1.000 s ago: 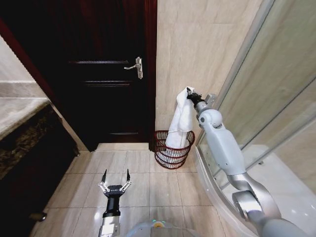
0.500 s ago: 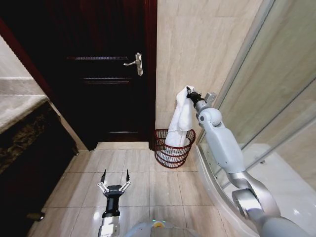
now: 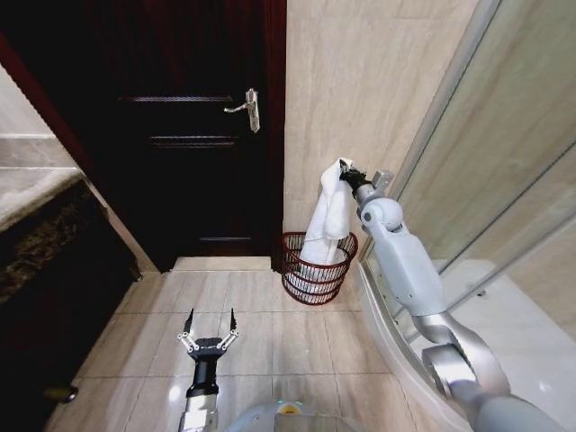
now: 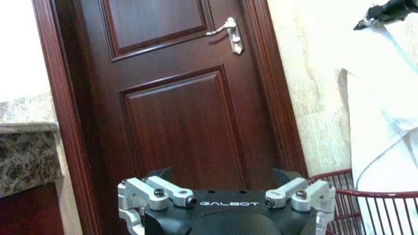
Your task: Discard the used towel into the hamper.
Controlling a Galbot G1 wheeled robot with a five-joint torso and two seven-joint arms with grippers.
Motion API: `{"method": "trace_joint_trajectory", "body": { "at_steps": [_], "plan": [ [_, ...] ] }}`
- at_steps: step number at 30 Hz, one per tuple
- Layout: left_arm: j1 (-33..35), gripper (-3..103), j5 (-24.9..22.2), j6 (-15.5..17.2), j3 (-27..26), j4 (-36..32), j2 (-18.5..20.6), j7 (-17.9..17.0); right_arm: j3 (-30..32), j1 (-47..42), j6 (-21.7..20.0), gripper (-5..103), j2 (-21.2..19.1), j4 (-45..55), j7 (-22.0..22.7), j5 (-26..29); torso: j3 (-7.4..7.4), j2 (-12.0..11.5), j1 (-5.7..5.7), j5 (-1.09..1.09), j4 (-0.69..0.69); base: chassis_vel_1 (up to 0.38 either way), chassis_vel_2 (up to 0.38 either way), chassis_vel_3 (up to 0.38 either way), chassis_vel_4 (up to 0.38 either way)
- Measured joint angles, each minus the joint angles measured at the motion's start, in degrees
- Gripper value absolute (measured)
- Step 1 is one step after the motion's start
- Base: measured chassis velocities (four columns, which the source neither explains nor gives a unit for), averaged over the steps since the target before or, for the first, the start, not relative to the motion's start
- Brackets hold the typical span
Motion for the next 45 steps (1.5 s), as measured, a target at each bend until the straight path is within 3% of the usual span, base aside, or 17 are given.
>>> {"method": "trace_joint_trajectory", "body": {
  "at_steps": [45],
  "plan": [
    [0.5,100,0.4,-0.1,0.4,-0.1,0.0,0.0,0.0,-0.5,-0.1,2,-0.3,1.1,0.4,0.0,-6.68,-10.4,-3.75,-0.01,0.00,0.000,0.000,0.000,0.000]
  ]
}}
